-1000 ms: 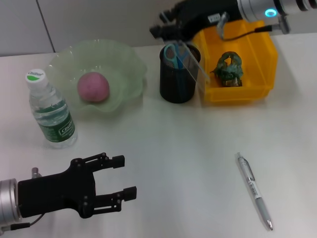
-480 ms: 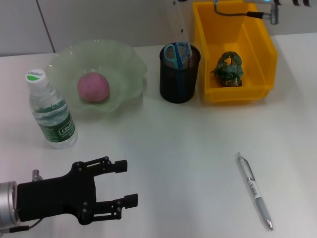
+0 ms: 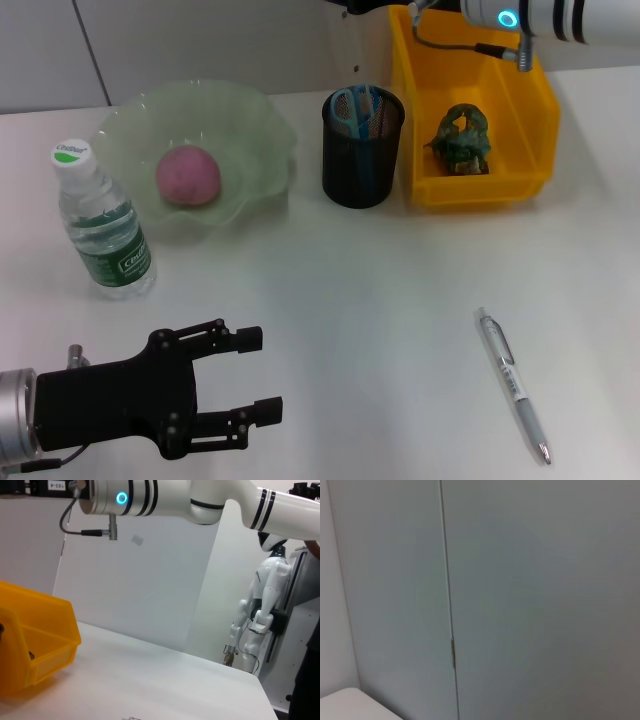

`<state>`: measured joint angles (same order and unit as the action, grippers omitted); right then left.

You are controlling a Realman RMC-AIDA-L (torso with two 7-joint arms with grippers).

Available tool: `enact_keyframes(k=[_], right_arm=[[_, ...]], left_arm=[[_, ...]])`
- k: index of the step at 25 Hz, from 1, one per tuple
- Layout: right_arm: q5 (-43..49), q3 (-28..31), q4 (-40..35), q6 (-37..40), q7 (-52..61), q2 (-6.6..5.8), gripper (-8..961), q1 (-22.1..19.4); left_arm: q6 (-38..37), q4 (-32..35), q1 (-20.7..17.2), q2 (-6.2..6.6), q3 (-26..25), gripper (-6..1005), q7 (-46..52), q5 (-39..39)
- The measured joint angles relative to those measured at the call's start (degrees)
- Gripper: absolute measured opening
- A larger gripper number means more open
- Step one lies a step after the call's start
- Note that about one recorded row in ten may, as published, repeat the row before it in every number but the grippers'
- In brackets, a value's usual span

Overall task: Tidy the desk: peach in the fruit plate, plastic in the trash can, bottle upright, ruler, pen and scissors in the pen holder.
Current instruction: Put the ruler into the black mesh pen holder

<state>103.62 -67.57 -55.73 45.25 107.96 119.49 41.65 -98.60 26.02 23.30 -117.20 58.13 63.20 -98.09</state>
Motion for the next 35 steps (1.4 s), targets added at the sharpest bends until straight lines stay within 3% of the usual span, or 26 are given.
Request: enact_keyframes(k=[18, 35], right_arm=[[-6.26, -3.22, 9.16, -7.44, -7.93, -0.01, 516, 3.17], [-6.79, -3.39, 10.52, -7.90, -9.58, -0.04, 559, 3.10]], left_arm=[[-1.05, -0.01, -0.06, 0.04, -0.29, 803, 0.00, 0.01], [-1.54, 0.00, 0.02, 0.18, -0.48, 803, 0.19, 0.02]])
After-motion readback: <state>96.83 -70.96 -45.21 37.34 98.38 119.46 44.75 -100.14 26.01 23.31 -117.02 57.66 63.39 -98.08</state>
